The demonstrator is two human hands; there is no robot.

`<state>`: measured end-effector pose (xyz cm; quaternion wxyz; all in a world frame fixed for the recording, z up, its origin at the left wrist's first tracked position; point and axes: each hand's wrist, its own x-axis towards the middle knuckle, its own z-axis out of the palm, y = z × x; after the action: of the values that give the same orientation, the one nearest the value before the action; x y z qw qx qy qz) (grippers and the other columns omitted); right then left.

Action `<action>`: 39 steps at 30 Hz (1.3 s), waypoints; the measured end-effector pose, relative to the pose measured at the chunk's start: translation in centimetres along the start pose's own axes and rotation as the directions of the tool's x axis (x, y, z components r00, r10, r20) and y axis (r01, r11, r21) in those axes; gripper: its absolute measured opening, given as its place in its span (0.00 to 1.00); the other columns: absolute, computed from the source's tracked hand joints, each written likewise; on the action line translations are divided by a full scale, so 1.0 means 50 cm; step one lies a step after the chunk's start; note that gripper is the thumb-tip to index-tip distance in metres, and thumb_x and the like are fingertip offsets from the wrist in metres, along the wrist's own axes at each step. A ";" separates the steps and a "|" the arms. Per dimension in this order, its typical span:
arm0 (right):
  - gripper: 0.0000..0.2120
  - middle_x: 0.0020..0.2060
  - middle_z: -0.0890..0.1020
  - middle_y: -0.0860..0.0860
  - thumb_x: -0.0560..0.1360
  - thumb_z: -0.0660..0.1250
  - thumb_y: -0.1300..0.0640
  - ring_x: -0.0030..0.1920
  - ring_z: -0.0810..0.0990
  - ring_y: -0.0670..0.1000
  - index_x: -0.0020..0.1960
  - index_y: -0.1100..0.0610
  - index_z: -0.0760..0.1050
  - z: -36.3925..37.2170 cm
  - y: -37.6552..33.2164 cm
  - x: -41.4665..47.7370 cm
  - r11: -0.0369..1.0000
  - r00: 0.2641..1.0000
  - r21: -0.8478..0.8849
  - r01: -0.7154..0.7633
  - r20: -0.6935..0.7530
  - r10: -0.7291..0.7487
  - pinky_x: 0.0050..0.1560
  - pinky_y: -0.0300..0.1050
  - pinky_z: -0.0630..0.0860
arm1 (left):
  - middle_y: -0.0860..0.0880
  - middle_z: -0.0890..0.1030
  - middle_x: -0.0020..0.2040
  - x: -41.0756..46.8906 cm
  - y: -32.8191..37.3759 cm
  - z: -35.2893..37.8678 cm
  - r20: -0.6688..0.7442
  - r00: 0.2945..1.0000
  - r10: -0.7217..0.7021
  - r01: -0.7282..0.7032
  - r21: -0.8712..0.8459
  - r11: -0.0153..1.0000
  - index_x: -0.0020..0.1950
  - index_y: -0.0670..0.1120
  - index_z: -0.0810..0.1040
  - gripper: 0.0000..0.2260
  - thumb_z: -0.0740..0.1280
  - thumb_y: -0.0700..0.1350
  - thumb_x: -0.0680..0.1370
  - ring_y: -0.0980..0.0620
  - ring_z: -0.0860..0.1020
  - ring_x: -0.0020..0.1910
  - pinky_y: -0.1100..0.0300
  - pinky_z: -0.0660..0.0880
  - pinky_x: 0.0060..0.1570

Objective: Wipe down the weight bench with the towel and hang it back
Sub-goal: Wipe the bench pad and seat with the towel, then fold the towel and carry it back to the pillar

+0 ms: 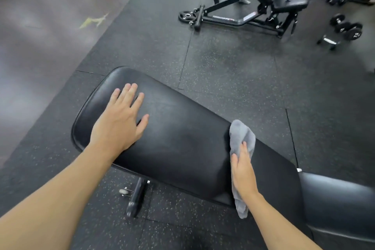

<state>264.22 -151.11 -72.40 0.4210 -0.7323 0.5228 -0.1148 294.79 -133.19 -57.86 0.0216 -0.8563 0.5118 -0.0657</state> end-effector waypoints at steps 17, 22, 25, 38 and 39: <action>0.18 0.45 0.79 0.37 0.79 0.61 0.61 0.48 0.78 0.43 0.49 0.35 0.72 -0.235 -0.243 -0.069 0.859 0.837 -0.081 0.506 0.289 -0.466 0.47 0.34 0.73 | 0.47 0.41 0.85 -0.032 0.229 -0.151 0.221 0.971 0.095 -0.056 -0.177 0.983 0.84 0.45 0.40 0.37 0.56 0.57 0.84 0.46 0.42 0.85 0.47 0.45 0.82; 0.15 0.50 0.85 0.43 0.75 0.63 0.62 0.52 0.82 0.41 0.58 0.51 0.81 -0.317 -0.343 -0.111 0.830 0.797 0.051 0.556 0.251 -0.549 0.54 0.37 0.76 | 0.51 0.61 0.83 -0.014 0.286 -0.247 0.221 0.931 0.291 -0.148 -0.500 0.853 0.82 0.50 0.58 0.42 0.73 0.57 0.73 0.51 0.61 0.81 0.49 0.55 0.81; 0.16 0.49 0.87 0.50 0.74 0.64 0.69 0.51 0.83 0.46 0.56 0.58 0.83 -0.368 -0.383 -0.118 0.825 0.787 0.119 0.552 0.251 -0.563 0.54 0.43 0.77 | 0.46 0.85 0.54 -0.003 0.301 -0.311 0.122 0.978 0.168 -0.029 -0.722 0.692 0.58 0.46 0.82 0.16 0.75 0.45 0.71 0.45 0.82 0.53 0.49 0.77 0.56; 0.13 0.48 0.84 0.42 0.73 0.71 0.51 0.48 0.82 0.44 0.57 0.43 0.78 -0.487 -0.548 -0.141 0.676 0.667 0.462 0.575 0.215 -0.714 0.49 0.37 0.78 | 0.47 0.70 0.32 0.083 0.305 -0.715 0.198 0.980 0.027 0.090 -0.558 0.825 0.35 0.42 0.73 0.11 0.72 0.46 0.71 0.49 0.66 0.32 0.57 0.64 0.32; 0.12 0.46 0.84 0.40 0.72 0.72 0.53 0.46 0.82 0.42 0.54 0.42 0.78 -0.486 -0.558 -0.141 0.677 0.651 0.431 0.597 0.234 -0.722 0.48 0.37 0.78 | 0.47 0.73 0.32 0.079 0.300 -0.738 0.212 0.977 0.016 0.101 -0.530 0.842 0.36 0.42 0.75 0.10 0.72 0.46 0.71 0.48 0.68 0.33 0.57 0.67 0.33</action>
<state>265.08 -154.34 -34.90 0.5540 -0.8030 0.0964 -0.1972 278.56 -142.68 -22.50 -0.1671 -0.8413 0.4852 0.1698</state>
